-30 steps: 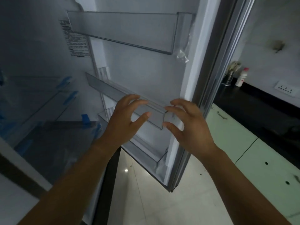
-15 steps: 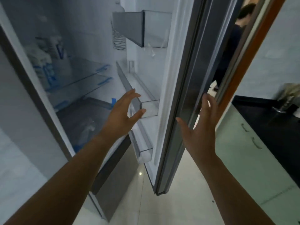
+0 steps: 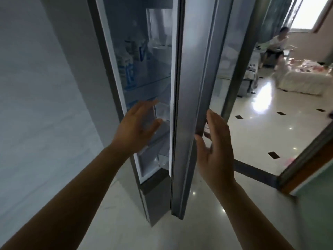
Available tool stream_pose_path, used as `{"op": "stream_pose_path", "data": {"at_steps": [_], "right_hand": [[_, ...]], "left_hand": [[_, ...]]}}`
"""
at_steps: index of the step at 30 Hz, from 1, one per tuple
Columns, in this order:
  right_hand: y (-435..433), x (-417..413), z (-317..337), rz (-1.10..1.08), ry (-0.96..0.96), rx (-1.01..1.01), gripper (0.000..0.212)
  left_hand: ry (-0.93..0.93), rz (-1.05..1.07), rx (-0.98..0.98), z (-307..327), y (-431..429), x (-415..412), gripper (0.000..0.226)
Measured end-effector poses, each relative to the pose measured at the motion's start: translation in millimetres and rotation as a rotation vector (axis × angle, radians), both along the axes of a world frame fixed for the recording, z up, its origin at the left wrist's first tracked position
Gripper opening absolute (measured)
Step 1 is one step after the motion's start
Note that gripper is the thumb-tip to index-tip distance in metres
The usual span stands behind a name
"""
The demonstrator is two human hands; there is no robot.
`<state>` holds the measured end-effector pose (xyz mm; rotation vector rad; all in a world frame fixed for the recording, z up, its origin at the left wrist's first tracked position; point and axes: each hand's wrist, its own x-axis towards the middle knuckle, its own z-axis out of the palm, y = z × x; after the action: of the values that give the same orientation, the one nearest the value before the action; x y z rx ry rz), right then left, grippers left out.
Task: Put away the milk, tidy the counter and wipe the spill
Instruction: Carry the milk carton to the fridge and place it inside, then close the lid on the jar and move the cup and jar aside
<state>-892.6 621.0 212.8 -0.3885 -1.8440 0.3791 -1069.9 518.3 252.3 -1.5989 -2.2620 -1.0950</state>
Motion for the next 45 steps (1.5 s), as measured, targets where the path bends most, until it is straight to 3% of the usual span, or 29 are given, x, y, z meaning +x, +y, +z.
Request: {"op": "stream_pose_path", "data": {"at_steps": [9,19,23,31,36,39,45], "right_hand": [[15.9,-87.3,1.1,0.244,-0.185,0.034,0.061],[60.3,-171.6,7.2,0.278,-0.321,0.116,0.073],[73.6,-192.7,-1.0,0.256,-0.284,0.150,0.078],[86.4,-200.8,-13.0,0.371,-0.191,0.165,0.068],[91.2,-182.7,-22.7,0.575,-0.191,0.110,0.055],[89.9,-157.9,-41.1,0.755,-0.290,-0.002,0.053],[79.0,-102.8,-91.1,1.135,-0.769,-0.226,0.056]], "left_hand": [[0.103,0.171,0.048,19.5,-31.4,-60.5,0.050],[0.003,0.242,0.110,2.6,-15.6,-85.2,0.067],[0.034,0.378,0.071,-3.3,0.8,-88.9,0.080],[-0.070,0.628,0.115,-14.0,16.1,-63.8,0.065],[-0.135,0.854,0.139,-35.2,14.9,-21.0,0.060],[-0.255,0.975,0.194,-64.2,10.2,19.2,0.059],[-0.563,1.193,0.272,-136.8,-2.9,130.2,0.047]]}}
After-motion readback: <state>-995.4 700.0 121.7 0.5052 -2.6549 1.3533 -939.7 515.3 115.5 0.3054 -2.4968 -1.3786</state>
